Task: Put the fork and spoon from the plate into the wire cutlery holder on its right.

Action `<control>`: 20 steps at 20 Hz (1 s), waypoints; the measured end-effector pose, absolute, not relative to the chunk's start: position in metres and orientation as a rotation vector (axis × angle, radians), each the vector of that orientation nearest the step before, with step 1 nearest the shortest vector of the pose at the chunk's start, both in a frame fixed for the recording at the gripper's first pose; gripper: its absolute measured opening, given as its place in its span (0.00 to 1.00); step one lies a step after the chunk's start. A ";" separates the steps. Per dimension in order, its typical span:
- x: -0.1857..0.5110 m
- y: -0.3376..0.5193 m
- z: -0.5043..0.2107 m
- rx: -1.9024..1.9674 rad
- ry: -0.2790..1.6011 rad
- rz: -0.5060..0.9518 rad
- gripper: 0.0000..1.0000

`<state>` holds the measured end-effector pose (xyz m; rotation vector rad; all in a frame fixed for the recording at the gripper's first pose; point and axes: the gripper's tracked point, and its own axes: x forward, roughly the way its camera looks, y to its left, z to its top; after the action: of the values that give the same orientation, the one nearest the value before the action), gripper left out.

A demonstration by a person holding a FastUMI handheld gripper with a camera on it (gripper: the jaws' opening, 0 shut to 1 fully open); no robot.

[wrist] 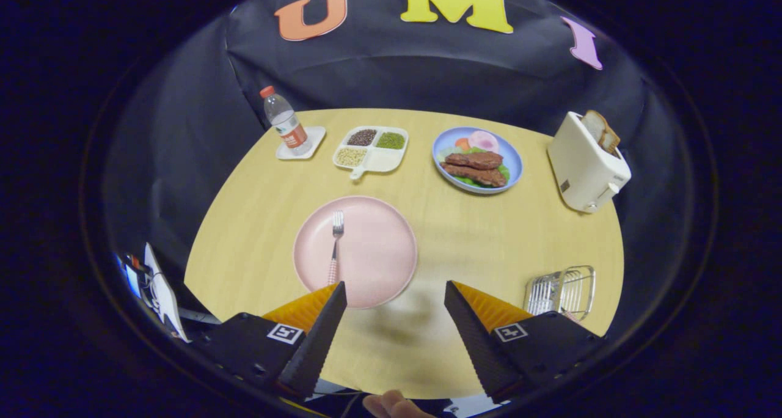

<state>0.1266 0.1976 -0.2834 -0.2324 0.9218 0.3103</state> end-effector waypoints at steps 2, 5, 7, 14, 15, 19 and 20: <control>0.130 0.214 -0.299 -0.246 0.902 0.302 0.97; 0.130 0.245 -0.328 -0.190 0.918 0.316 0.97; 0.132 0.257 -0.344 -0.152 0.932 0.321 0.93; 0.143 0.292 -0.389 -0.161 0.922 0.295 0.80; 0.145 0.297 -0.394 -0.152 0.926 0.290 0.79; 0.145 0.295 -0.410 -0.141 0.964 0.204 0.62; 0.144 0.297 -0.415 -0.120 0.983 0.197 0.51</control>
<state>0.1438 0.2969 -0.4151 -0.1203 0.9829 0.1973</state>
